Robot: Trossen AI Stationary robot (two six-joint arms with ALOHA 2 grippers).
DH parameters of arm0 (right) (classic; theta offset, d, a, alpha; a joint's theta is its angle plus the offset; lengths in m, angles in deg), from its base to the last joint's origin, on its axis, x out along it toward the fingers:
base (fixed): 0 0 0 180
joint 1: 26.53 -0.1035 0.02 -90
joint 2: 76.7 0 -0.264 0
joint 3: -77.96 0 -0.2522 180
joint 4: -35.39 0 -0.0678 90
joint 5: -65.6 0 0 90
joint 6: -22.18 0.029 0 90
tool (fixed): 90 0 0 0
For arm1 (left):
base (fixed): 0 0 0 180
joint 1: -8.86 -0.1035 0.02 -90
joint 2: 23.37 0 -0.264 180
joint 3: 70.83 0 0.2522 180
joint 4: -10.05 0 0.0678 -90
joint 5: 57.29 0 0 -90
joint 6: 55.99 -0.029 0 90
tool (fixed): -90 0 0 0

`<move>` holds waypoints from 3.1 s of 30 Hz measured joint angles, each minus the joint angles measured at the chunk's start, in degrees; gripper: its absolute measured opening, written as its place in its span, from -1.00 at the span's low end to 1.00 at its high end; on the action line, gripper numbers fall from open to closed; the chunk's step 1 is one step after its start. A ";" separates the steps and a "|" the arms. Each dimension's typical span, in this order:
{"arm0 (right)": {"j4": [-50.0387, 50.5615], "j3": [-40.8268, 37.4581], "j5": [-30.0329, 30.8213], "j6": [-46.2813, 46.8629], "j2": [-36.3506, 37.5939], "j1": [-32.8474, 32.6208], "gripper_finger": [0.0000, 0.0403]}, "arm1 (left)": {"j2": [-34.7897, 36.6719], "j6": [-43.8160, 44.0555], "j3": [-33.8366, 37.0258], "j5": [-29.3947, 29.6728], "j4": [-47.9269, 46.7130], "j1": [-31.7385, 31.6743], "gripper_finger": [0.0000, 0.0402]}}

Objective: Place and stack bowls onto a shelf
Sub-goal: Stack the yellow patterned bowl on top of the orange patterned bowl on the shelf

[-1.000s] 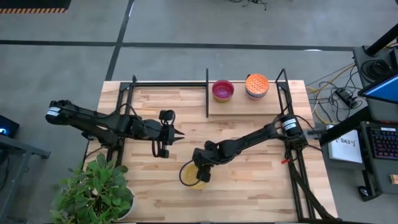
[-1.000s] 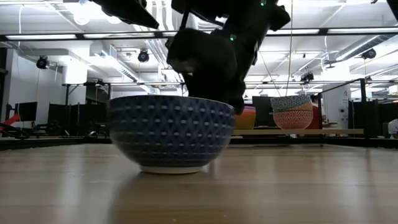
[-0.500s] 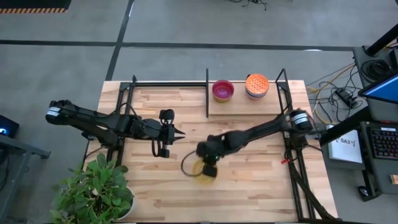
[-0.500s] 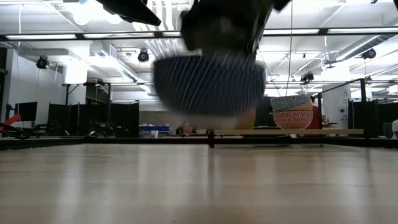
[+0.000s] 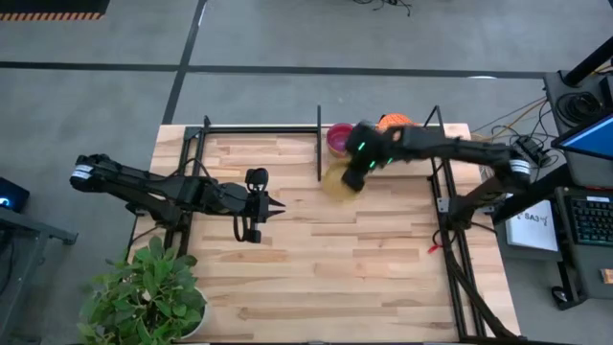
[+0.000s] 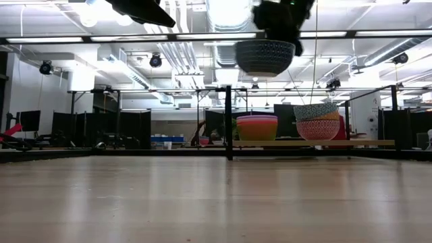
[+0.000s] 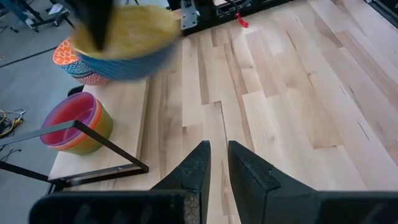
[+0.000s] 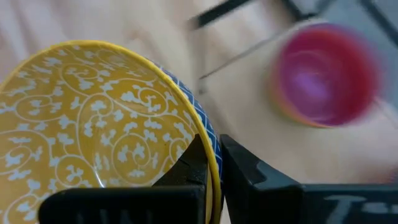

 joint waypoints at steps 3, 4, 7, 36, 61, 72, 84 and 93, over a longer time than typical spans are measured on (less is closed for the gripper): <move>-0.18 -1.84 -0.39 0.05 4.23 8.49 -0.93 | 0.00 -0.01 0.00 0.00 0.00 0.00 -0.81; -0.05 -2.68 -0.27 0.75 5.28 11.66 -0.93 | 0.00 0.00 0.00 0.00 0.00 0.00 -0.81; 0.43 -5.44 0.25 4.46 7.49 21.19 -0.93 | 0.00 -0.01 0.00 0.00 0.01 0.00 -0.81; -1.44 -11.53 1.49 6.40 3.02 44.65 -0.48 | 0.00 -1.27 0.02 0.01 0.04 0.00 -0.81; -18.02 -13.48 1.81 1.76 7.99 39.60 -0.63 | 0.00 -1.29 0.07 0.02 0.04 -0.02 -0.81; -50.65 -30.12 1.20 -6.74 7.94 32.16 -0.94 | 0.01 -1.29 0.07 0.02 -0.02 -0.02 -0.81; -50.55 -34.21 3.90 -7.57 8.48 31.75 -0.94 | 0.02 -1.29 0.07 0.02 -0.07 -0.02 -0.81; -46.73 -34.11 3.82 -9.68 8.97 31.67 -0.94 | 0.02 -1.29 0.07 0.02 -0.07 0.00 -0.81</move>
